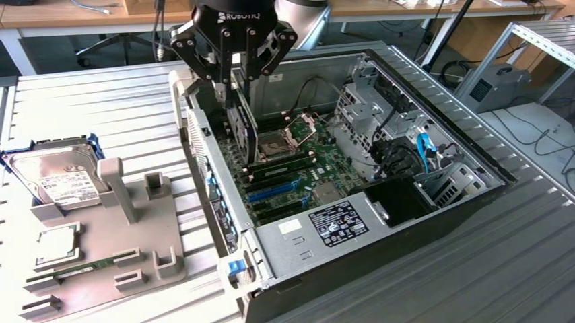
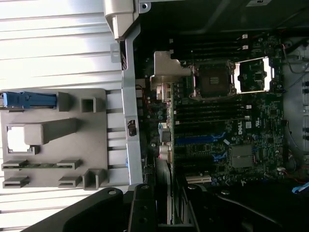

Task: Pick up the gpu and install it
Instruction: 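Pick up the gpu and move the gpu toward the slot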

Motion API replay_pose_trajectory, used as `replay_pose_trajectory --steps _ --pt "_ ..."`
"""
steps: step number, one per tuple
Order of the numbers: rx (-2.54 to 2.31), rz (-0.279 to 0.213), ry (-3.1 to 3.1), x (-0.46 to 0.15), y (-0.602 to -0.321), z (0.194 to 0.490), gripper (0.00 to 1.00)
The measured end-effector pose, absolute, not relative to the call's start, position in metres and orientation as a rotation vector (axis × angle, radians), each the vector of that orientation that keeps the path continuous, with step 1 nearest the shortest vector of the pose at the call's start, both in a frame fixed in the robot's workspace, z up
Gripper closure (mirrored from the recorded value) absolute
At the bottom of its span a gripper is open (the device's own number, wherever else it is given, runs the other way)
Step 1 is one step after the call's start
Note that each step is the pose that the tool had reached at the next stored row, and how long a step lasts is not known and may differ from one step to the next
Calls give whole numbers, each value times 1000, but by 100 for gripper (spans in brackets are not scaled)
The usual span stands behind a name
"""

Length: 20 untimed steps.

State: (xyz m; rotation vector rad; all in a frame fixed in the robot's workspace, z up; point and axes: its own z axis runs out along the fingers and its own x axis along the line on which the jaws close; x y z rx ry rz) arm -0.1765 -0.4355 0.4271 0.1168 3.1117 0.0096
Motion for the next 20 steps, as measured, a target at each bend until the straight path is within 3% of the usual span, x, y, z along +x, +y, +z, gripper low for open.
replay_pose_trajectory --steps 20 --pt "117 5 3112 -162 -435 427 74"
